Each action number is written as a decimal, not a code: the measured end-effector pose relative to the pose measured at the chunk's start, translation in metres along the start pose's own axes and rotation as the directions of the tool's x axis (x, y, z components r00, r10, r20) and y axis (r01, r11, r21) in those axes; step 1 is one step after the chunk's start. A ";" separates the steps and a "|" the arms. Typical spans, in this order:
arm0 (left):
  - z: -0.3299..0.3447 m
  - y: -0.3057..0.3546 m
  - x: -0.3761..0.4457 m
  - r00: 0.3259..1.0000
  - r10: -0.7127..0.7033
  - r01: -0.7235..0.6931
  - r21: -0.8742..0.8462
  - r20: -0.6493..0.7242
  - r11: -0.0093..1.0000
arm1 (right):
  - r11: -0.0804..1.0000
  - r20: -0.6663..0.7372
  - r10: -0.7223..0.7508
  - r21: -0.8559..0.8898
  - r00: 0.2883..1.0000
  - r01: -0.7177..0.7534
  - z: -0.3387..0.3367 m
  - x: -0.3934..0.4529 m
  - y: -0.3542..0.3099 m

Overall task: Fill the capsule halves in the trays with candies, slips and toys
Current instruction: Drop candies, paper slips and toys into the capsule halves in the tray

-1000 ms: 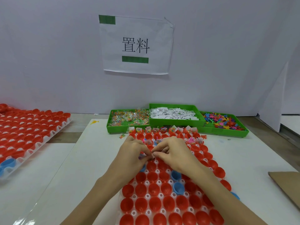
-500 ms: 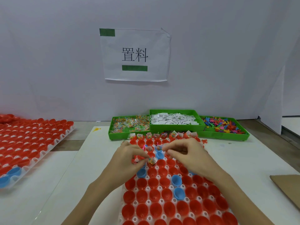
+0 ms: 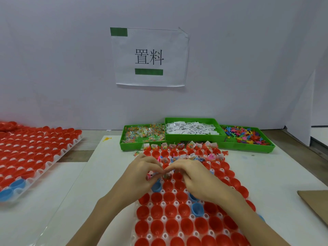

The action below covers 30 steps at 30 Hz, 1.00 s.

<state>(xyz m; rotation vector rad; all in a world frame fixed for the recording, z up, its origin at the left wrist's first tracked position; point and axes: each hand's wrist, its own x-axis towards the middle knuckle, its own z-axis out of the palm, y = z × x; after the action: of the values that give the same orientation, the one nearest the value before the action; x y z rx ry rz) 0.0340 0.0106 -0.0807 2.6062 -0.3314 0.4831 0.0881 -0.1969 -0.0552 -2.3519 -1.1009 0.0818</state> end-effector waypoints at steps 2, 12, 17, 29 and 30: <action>-0.002 -0.001 0.000 1.000 -0.007 0.007 -0.016 -0.025 1.000 | 1.000 -0.015 0.016 0.016 1.000 -0.015 -0.002 0.000 0.001; 0.004 0.002 -0.001 0.991 0.130 -0.130 0.026 0.000 0.991 | 0.955 -0.165 0.111 0.291 0.980 -0.059 -0.024 -0.009 0.022; 0.005 0.002 -0.001 0.991 0.125 -0.124 0.029 -0.041 0.992 | 0.940 -0.175 0.137 0.332 0.975 -0.072 -0.028 -0.010 0.028; -0.019 -0.046 0.093 0.952 -0.265 0.263 -0.035 -0.152 0.964 | 0.878 -0.290 0.231 0.473 0.929 -0.071 -0.036 -0.014 0.043; -0.019 -0.057 0.106 0.951 -0.281 0.288 0.038 -0.126 0.957 | 0.880 -0.299 0.235 0.470 0.925 -0.072 -0.036 -0.014 0.045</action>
<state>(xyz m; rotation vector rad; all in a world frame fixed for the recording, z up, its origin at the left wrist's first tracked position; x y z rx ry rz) 0.1429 0.0531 -0.0467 2.6060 0.1003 0.5486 0.1197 -0.2464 -0.0493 -1.9298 -0.6327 -0.0205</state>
